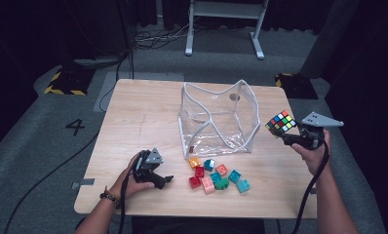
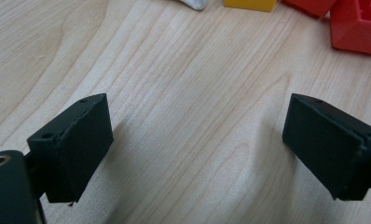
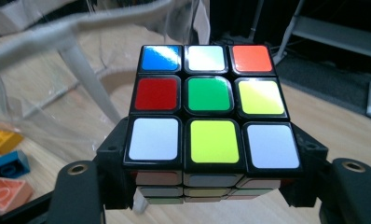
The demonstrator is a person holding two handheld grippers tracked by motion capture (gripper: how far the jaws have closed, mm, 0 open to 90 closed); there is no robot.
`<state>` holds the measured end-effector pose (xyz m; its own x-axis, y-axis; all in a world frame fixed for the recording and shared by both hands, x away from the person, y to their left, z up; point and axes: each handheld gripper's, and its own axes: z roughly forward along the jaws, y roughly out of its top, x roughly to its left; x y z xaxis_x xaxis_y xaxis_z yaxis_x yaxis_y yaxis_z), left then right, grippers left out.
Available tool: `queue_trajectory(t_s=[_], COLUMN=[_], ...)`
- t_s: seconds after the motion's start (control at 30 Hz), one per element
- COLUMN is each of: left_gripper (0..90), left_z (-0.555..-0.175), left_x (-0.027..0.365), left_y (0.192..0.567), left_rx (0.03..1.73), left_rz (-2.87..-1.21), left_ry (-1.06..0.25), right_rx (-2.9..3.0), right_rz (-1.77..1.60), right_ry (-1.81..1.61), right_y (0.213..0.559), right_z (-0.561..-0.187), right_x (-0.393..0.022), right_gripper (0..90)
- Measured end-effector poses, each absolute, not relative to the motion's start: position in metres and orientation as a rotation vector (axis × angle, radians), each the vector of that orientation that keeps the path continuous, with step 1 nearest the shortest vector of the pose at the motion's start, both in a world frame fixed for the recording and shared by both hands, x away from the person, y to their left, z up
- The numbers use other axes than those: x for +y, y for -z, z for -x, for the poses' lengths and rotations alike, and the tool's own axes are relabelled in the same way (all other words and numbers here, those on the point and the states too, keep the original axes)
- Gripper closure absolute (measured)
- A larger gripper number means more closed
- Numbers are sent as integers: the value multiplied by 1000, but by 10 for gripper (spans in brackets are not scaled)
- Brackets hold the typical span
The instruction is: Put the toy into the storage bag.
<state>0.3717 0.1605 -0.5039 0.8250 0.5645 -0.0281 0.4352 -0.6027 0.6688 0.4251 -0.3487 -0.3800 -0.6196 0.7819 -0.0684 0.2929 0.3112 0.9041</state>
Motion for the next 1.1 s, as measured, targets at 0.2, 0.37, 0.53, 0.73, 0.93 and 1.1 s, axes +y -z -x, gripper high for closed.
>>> queue_trajectory(t_s=[0.2, 0.37, 0.53, 0.73, 0.93, 1.1], left_gripper=[86, 86, 86, 86, 86, 86], left_z=[-372, -372, -372, -372, -372, -372], left_x=[161, 161, 161, 161, 161, 161], left_y=[504, 504, 504, 504, 504, 504], left_rx=[728, 728, 728, 729, 728, 728], left_rz=[-2311, -2311, -2311, -2311, -2311, -2311], left_ry=[-244, -243, -243, -243, -242, -244], right_rx=[2043, 2027, 2020, 2035, 2078, 2125], right_rz=[-920, -888, -857, -825, -772, -723], right_ry=[-1302, -1315, -1356, -1370, -1379, -1380], right_y=[353, 333, 311, 299, 290, 288], right_z=[-428, -431, -436, -440, -446, -451], right_x=[-345, -341, -332, -321, -301, -286], right_gripper=[342, 342, 342, 342, 342, 342])
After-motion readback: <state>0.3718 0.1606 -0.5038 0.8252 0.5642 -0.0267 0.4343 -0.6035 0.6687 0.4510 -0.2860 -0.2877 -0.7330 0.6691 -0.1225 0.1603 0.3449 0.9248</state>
